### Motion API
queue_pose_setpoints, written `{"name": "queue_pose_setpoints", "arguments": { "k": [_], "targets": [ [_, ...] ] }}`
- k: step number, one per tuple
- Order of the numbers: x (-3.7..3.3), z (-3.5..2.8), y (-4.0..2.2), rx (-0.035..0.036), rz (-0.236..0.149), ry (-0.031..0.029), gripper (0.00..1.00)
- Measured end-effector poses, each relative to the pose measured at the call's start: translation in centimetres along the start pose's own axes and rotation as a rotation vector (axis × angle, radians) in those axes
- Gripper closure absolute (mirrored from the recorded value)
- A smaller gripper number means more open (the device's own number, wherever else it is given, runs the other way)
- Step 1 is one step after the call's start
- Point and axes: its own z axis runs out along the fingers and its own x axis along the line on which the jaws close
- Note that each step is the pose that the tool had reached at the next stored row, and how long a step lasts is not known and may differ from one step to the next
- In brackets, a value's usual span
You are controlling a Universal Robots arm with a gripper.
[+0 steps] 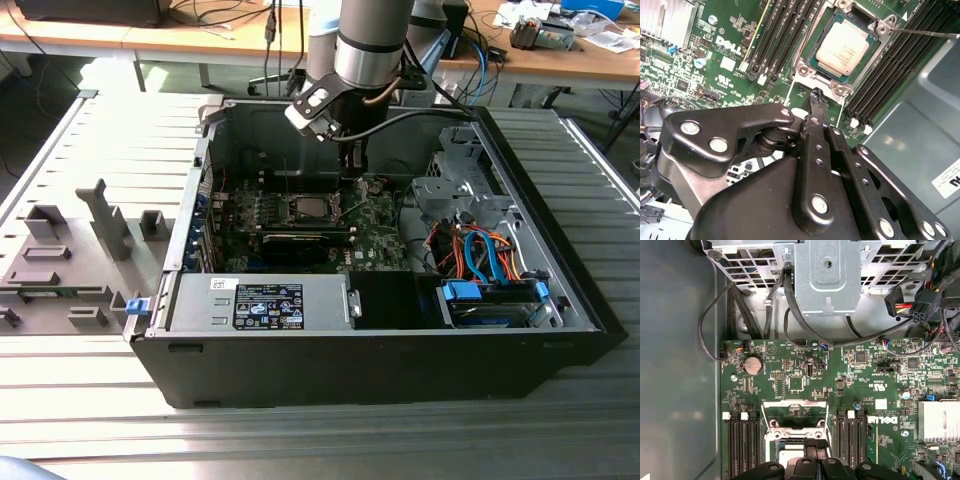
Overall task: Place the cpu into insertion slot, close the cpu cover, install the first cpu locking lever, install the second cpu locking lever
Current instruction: 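Close the cpu cover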
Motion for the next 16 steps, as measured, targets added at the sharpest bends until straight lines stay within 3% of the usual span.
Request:
{"name": "queue_pose_setpoints", "arguments": {
  "k": [10, 16],
  "targets": [
    [0.0, -0.02, 1.51, 0.009, 0.0, 0.0, 0.89],
    [0.0, -0.05, 3.13, 0.0149, -0.001, 0.0002, 0.89]
  ]
}}
